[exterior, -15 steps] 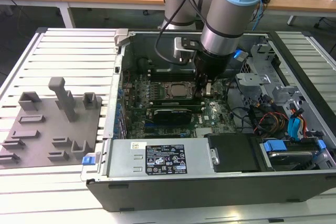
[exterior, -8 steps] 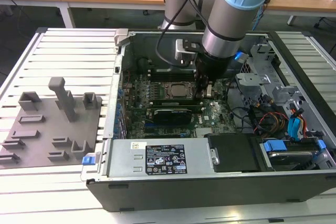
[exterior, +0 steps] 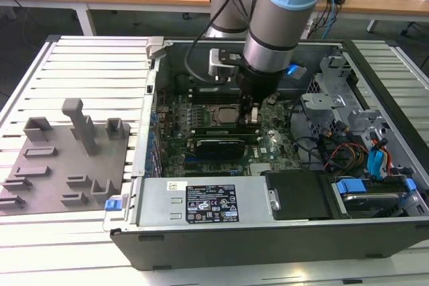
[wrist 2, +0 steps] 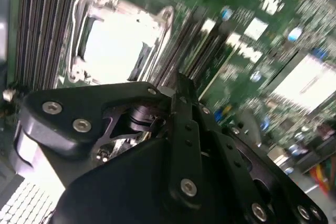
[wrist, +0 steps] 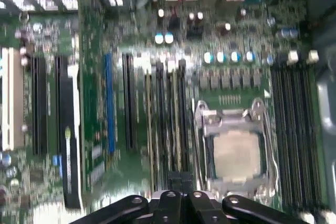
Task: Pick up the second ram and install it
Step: 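Press down the second ram until it locks into place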
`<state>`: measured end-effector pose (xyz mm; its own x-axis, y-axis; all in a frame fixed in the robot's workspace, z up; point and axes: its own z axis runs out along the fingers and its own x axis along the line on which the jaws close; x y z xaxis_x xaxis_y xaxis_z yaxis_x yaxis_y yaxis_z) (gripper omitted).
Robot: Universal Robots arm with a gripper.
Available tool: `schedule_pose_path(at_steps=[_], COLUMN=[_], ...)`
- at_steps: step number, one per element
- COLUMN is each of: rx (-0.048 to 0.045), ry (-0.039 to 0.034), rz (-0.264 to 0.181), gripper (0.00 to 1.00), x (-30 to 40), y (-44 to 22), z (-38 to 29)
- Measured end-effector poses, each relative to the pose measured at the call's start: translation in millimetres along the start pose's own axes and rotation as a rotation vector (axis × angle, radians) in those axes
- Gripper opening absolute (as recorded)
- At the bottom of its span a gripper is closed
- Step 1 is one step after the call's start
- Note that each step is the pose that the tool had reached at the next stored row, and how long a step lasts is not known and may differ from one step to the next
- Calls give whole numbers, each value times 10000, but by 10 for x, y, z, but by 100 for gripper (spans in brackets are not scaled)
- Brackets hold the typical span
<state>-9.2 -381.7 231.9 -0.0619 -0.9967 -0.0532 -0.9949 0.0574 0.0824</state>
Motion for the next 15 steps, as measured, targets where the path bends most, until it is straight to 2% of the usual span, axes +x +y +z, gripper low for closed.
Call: schedule_pose_path(at_steps=[2, 4, 6, 9, 13, 15], rx=[51, 77, 138, 158, 157, 165], ry=[-6, -6, -11, -9, -10, -26], rz=[-4, -5, -7, -9, -9, -9], gripper=[11, 11, 11, 11, 11, 11], x=[12, 19, 30, 36, 39, 35], y=[207, 308, 502, 593, 604, 605], z=[20, 30, 54, 73, 98, 83])
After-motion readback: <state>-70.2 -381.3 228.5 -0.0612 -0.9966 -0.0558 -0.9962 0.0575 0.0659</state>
